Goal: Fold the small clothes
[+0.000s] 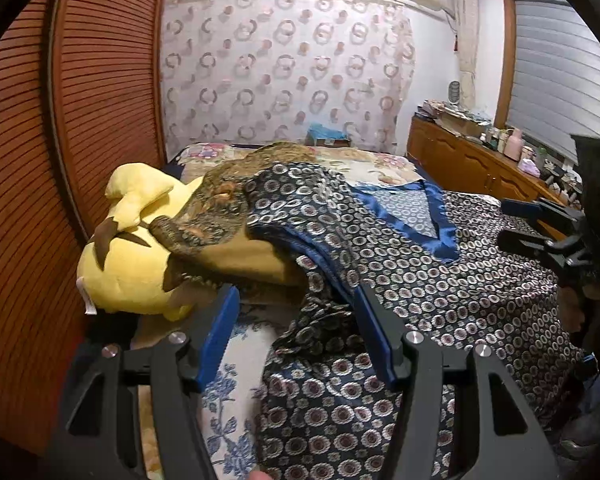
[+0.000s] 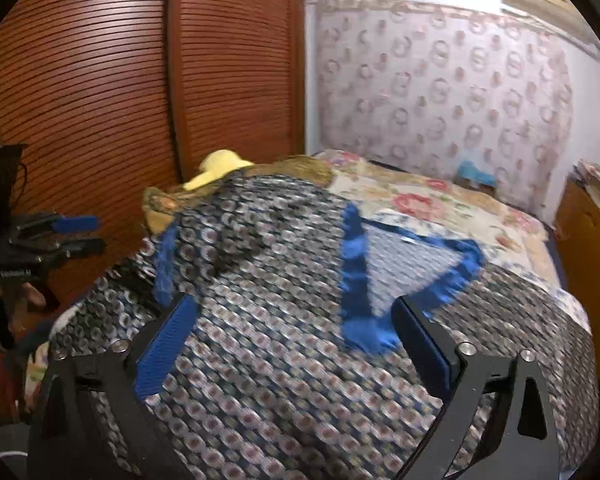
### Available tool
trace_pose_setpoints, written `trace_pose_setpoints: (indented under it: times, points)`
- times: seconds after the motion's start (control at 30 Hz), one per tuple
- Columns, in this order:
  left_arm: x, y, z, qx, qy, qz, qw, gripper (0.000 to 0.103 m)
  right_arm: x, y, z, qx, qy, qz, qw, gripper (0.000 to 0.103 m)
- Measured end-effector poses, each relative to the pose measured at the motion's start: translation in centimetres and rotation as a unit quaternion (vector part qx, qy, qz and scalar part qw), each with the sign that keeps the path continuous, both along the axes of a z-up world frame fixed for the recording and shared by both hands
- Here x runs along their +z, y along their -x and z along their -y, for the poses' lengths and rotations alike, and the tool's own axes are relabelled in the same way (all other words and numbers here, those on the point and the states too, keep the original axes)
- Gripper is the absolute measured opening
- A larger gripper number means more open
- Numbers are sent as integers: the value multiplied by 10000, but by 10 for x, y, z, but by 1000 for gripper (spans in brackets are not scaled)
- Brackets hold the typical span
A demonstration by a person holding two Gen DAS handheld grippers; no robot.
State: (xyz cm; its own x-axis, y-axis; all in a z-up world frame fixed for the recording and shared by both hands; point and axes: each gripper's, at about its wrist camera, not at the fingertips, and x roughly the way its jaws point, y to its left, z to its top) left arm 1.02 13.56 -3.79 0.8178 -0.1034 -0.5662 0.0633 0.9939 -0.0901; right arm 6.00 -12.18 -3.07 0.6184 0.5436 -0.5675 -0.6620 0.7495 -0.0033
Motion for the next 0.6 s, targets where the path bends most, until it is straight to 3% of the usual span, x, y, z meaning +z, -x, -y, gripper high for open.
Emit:
trace_pose_setpoints:
  times: [0.17,0.33,0.47,0.53,0.6]
  points:
    - [-1,7,-5,93,58,38,9999,59,-3,-14,-41,453,62,-119,9989,84]
    - [-5,10,-11,155,85,22,9998,59,-7,-26,-84,976,48,-307,9947,65]
    - [-5,11,-13,151,122,32,9998,59,-12,-36,-114,1254,106,-458,9910,62]
    - [-6,11,-13,185,128,26,9997,60,-17,-41,-130,1397,205,-565,9884,50]
    - [-7,10,-14,177,152,12,9997,60,-22,-45,-144,1532,346,-713,9850,47]
